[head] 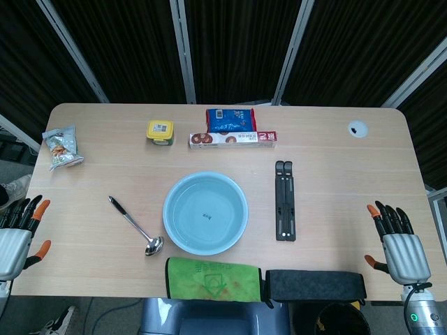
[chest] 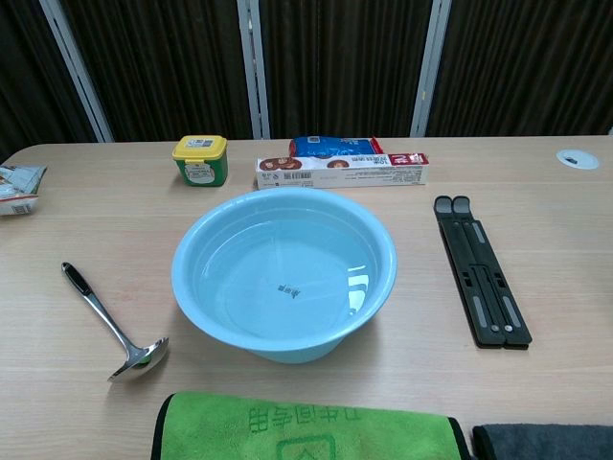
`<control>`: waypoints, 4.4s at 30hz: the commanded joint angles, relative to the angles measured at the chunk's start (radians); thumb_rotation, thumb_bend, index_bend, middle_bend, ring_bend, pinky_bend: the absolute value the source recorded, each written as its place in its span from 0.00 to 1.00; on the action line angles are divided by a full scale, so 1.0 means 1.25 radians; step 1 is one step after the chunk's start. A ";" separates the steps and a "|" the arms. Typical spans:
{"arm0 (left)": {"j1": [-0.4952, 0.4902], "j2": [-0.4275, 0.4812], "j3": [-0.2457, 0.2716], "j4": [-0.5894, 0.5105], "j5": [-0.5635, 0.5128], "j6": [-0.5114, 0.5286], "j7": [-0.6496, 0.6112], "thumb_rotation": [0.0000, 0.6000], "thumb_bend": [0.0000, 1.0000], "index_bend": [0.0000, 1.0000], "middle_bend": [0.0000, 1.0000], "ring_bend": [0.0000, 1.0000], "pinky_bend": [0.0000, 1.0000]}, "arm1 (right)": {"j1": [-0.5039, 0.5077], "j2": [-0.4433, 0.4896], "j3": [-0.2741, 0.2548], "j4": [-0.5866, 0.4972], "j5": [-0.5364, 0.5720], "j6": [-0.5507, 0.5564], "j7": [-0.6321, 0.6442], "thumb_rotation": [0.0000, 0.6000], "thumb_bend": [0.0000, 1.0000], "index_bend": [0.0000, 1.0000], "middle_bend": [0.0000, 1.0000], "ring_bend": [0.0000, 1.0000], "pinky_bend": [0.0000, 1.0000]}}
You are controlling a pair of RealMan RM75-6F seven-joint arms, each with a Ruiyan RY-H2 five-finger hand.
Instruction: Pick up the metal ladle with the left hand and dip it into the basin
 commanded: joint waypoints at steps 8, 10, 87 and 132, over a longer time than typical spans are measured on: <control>-0.085 0.014 -0.022 0.032 -0.011 -0.115 0.011 1.00 0.35 0.34 0.00 0.00 0.00 | 0.005 -0.005 0.006 0.010 0.005 -0.006 0.005 1.00 0.00 0.00 0.00 0.00 0.00; -0.099 0.008 -0.024 0.046 -0.012 -0.135 -0.007 1.00 0.35 0.36 0.00 0.00 0.00 | 0.007 -0.007 0.006 0.010 0.009 -0.012 0.000 1.00 0.00 0.00 0.00 0.00 0.00; -0.359 -0.411 0.042 0.568 0.027 -0.399 -0.243 1.00 0.34 0.46 0.00 0.00 0.00 | 0.032 -0.027 0.023 0.035 0.057 -0.050 -0.014 1.00 0.00 0.00 0.00 0.00 0.00; -0.381 -0.462 0.073 0.657 0.029 -0.420 -0.288 1.00 0.35 0.49 0.00 0.00 0.00 | 0.039 -0.024 0.027 0.032 0.076 -0.062 -0.015 1.00 0.00 0.00 0.00 0.00 0.00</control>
